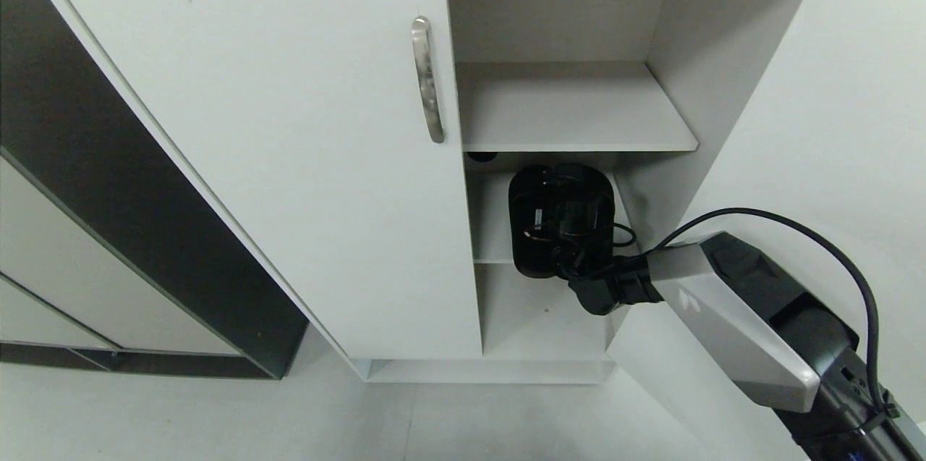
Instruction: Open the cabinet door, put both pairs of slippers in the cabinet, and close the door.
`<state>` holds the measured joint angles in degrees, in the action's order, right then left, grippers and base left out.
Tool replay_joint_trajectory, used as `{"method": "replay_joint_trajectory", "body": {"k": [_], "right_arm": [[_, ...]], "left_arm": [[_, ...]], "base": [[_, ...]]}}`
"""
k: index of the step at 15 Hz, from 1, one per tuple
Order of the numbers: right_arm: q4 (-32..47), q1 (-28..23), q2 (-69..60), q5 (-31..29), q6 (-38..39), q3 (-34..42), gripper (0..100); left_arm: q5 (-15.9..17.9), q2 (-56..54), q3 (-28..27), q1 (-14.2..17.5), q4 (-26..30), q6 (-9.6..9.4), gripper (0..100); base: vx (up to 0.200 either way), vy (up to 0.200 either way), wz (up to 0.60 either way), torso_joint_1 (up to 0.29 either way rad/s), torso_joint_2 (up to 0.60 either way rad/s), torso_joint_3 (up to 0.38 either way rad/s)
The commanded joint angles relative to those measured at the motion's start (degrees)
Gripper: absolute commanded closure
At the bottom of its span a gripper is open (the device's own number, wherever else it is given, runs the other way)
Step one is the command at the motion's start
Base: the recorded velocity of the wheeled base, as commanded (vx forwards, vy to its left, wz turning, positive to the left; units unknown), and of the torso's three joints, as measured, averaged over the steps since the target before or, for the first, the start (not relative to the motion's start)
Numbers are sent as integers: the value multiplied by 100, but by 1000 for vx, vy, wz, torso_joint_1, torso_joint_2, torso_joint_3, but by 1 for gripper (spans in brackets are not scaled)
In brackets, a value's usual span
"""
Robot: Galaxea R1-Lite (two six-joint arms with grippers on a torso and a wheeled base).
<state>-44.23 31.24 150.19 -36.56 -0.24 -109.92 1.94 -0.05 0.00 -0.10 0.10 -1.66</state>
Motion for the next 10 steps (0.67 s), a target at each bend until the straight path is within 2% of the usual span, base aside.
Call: {"method": "replay_joint_trajectory", "body": {"k": [1, 4, 5, 8, 10], "right_arm": [[-7, -13, 54, 0, -2, -3, 100], [-7, -13, 81, 0, 33, -3, 100], [-7, -13, 81, -9, 42, 6, 0], [-139, 22, -113, -44, 183, 314, 0], [-490, 84, -438, -53, 209, 938, 0]], "left_arm": [[0, 5, 0, 1, -1, -1, 100], [0, 5, 0, 1, -1, -1, 100], [0, 5, 0, 1, -1, -1, 100], [0, 5, 0, 1, -1, -1, 100], [0, 5, 0, 1, -1, -1, 100]], "base": [[0, 0, 0, 0, 0, 0], [0, 0, 0, 0, 0, 0], [0, 0, 0, 0, 0, 0], [0, 0, 0, 0, 0, 0], [0, 0, 0, 0, 0, 0]]}}
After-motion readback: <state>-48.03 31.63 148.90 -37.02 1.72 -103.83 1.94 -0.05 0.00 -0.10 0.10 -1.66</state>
